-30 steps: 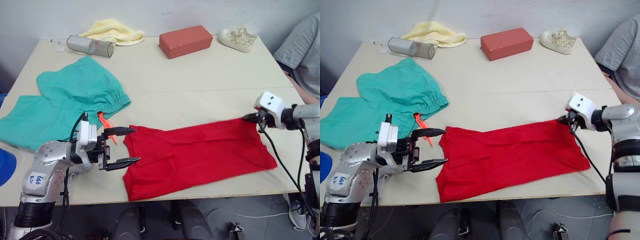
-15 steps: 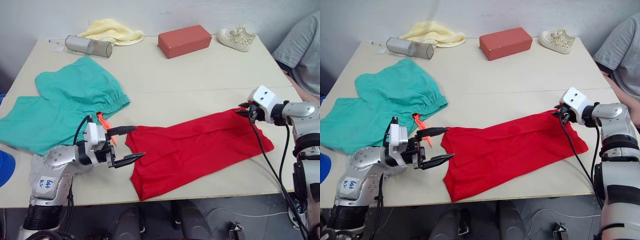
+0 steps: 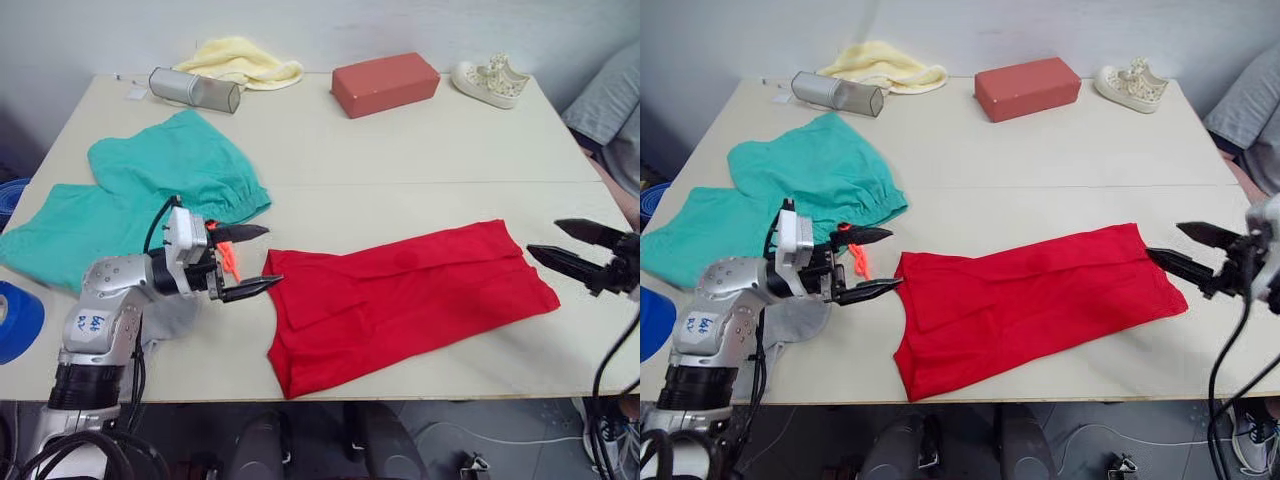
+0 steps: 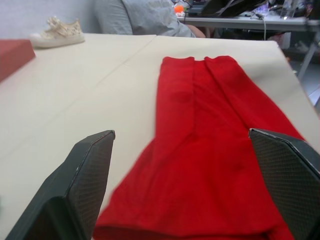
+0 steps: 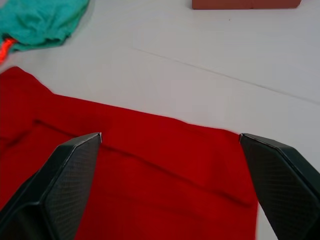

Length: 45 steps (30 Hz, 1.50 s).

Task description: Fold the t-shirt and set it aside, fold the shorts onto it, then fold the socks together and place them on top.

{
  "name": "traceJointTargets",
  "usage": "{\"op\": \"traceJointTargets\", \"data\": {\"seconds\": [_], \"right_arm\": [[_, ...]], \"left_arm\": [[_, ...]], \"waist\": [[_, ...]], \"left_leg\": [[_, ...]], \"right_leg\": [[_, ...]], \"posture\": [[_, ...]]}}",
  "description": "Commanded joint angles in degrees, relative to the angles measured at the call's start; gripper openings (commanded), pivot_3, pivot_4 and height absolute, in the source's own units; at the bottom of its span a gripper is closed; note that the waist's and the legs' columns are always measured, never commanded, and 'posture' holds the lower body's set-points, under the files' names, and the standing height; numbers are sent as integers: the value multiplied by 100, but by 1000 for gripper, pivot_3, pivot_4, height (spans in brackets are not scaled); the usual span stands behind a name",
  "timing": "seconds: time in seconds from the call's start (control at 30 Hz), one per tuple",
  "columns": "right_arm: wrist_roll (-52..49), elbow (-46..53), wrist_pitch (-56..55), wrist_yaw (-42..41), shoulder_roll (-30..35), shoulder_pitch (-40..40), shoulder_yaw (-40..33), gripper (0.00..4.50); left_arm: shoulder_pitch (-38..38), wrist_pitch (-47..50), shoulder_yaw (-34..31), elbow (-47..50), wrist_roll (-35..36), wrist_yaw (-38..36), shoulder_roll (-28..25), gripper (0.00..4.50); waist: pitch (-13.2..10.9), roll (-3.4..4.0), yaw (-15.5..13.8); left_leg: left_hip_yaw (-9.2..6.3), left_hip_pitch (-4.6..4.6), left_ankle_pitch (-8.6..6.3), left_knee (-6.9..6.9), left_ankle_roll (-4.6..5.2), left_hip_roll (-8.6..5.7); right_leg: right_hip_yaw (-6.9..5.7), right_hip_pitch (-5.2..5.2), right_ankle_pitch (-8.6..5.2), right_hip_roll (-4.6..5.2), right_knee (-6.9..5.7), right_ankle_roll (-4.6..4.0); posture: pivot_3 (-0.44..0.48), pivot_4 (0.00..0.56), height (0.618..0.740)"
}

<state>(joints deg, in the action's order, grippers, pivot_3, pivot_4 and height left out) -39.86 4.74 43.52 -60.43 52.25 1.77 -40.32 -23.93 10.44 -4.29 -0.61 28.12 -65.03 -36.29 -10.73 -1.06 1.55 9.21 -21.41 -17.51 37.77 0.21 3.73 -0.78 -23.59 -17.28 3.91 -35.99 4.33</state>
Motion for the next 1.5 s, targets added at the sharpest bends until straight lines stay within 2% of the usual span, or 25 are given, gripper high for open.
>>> {"op": "traceJointTargets", "data": {"seconds": [0.03, 0.2, 0.3, 0.37, 0.43, 0.57, 0.63, 0.83, 1.1, 1.33, 1.43, 1.5], "right_arm": [[-750, 925, 1203, 542, -162, -742, -916, 4483], [-928, 1720, 1568, 1266, -587, -1440, -1055, 4483], [-1002, 2126, 1267, 1446, -981, -1586, -1025, 4483], [-1080, 2326, 1414, 1955, -1288, -1650, -1062, 4483], [-898, 2484, 1493, 2504, -1511, -1780, -1004, 4483], [-1174, 2784, 1336, 2710, -1889, -2042, -1009, 4483], [-867, 2830, 1614, 3286, -1879, -2202, -930, 4483], [-1266, 2856, 1468, 3805, -2116, -2068, -1123, 4483], [-1354, 2740, 1509, 4370, -2233, -2123, -987, 4483], [-1270, 2210, 2084, 5014, -1951, -1595, -495, 4483], [-1205, 1957, 2361, 5318, -1897, -1263, -306, 4500], [-1130, 1766, 2411, 5529, -1913, -926, -197, 4500]], "left_arm": [[-466, -122, 224, -386, -190, -204, 63, 4500], [-1008, -294, 761, -1084, -568, -573, 284, 4500], [-1326, -390, 1020, -1560, -823, -698, 462, 4500], [-1597, -468, 1210, -1975, -1041, -762, 596, 4500], [-1876, -641, 1306, -2425, -1266, -673, 761, 4500], [-2247, -817, 1393, -3037, -1589, -548, 974, 4500], [-2535, -1027, 1464, -3492, -1825, -374, 1168, 4500], [-2855, -1320, 1572, -4377, -2216, -310, 1509, 4500], [-3006, -1122, 1669, -4921, -2601, -207, 1688, 4500], [-3045, -923, 1726, -5136, -2832, -92, 1770, 4500], [-3022, -887, 1661, -5072, -2806, -6, 1796, 3937], [-2961, -700, 1720, -4921, -2809, -170, 1739, 3293]], "waist": [[2, -4, -5], [4, -7, 13], [3, -8, 20], [3, -10, 1], [3, -10, -2], [3, -10, -11], [3, -10, -11], [4, -12, 11], [3, -13, -2], [4, -13, 6], [5, -14, 3], [6, -17, 9]], "left_leg": [[0, 0, -5, 0, 7, -1], [6, -2, -8, 0, 26, -9], [15, -1, -4, 1, 19, -6], [9, -2, -4, 1, 19, -2], [6, -3, -3, 1, 17, -2], [8, -11, -4, 1, 17, -5], [9, -13, -5, 1, 19, -5], [13, -19, -26, 9, 58, -9], [10, -22, -25, 8, 54, -3], [15, -22, -28, 17, 71, -13], [13, -20, -25, 20, 75, -13], [13, -19, -25, 20, 74, -10]], "right_leg": [[-1, 3, 1, 2, 2, 0], [4, 2, 5, 5, 7, 5], [13, -3, 7, -10, 5, 8], [12, -4, 7, -28, 5, 9], [12, -4, 7, -33, 3, 9], [12, -8, 7, -33, 8, 9], [12, -9, 7, -33, 11, 10], [10, -11, 9, -35, 15, 13], [9, -18, 8, -39, 10, 13], [7, -14, 12, -32, 10, 19], [10, -12, 13, -28, 4, 20], [14, -11, 13, -28, 4, 20]], "posture": [[0, 150, 740], [0, 150, 740], [0, 150, 740], [0, 150, 740], [0, 150, 740], [0, 150, 740], [0, 150, 740], [0, 150, 740], [0, 150, 740], [0, 150, 740], [0, 150, 740], [0, 150, 740]]}}
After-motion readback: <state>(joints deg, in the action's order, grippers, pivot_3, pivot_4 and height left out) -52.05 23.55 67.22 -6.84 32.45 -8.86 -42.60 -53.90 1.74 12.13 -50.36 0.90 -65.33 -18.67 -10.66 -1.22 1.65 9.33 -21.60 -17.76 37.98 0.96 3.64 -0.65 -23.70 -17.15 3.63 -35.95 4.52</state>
